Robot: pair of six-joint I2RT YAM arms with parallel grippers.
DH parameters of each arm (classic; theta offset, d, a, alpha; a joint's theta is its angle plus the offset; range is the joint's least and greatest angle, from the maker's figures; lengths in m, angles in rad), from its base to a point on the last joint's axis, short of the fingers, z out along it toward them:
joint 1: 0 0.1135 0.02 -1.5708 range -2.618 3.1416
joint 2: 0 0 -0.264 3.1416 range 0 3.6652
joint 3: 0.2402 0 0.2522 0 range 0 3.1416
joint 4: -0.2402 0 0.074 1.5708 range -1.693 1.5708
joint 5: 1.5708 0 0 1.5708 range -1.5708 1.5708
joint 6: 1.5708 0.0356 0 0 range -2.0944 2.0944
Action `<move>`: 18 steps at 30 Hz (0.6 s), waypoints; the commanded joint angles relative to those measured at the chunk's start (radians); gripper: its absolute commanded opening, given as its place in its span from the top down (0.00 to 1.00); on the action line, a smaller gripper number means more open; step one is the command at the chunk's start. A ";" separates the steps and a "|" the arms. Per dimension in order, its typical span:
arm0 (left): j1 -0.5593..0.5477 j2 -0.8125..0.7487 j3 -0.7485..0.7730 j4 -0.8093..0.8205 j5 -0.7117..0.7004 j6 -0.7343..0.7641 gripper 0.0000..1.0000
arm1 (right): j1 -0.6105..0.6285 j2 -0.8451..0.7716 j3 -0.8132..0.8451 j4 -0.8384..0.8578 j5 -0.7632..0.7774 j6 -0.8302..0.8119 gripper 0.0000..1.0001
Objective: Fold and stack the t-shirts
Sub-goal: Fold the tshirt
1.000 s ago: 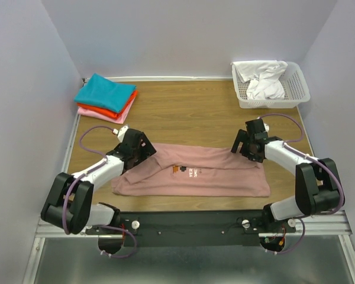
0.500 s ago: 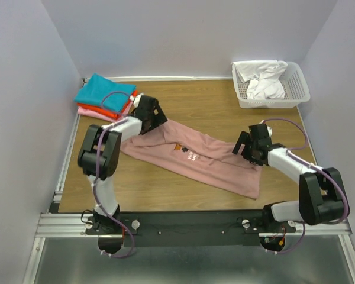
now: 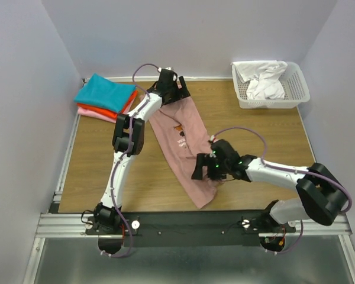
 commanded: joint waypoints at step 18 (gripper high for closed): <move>-0.040 0.169 0.155 0.299 0.315 -0.106 0.01 | 0.321 -0.217 -0.017 -0.250 0.072 0.139 0.00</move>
